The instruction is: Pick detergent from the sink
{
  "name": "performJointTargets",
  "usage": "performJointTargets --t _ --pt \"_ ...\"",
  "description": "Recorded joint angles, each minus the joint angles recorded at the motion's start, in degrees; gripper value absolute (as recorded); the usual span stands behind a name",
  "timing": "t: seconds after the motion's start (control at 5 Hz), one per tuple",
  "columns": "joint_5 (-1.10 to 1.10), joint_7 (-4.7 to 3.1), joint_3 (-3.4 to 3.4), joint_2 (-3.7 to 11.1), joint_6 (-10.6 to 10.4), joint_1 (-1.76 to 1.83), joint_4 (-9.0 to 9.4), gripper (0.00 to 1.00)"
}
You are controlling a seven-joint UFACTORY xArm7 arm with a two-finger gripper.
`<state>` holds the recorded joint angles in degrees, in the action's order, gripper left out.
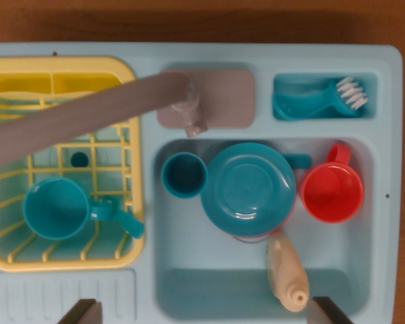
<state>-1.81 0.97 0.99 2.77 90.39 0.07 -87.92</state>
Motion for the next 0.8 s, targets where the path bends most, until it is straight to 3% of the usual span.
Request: performJointTargets --t 0.8 --pt "0.09 -0.93 0.33 0.11 -1.5 -0.22 1.58 0.00"
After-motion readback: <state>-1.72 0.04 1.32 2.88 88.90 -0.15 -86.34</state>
